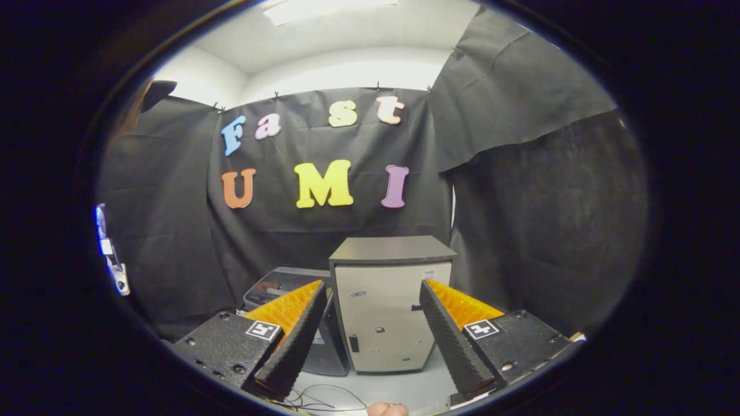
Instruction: Put the clothes into the washing machine and then close the washing machine lid.
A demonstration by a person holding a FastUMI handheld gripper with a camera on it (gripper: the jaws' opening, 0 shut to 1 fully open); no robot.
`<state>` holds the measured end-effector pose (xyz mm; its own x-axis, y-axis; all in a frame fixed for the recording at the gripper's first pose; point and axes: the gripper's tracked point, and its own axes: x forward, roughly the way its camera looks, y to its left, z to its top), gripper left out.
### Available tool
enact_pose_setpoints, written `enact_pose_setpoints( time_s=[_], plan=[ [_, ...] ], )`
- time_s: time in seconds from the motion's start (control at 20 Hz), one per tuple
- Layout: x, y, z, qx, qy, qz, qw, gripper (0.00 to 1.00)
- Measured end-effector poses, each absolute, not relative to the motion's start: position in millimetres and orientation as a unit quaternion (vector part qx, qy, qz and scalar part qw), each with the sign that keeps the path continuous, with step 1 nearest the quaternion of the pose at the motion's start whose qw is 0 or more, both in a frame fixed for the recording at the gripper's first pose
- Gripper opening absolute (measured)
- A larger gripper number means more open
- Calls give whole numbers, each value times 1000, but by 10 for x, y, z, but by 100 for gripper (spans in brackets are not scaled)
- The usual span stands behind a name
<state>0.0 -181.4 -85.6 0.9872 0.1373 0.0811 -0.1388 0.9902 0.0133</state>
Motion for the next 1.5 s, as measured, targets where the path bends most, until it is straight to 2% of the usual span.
enact_pose_setpoints(
  time_s=[1.5],
  plan=[
    [197,-1665,-783,17,-24,90,996,100]
  ],
)
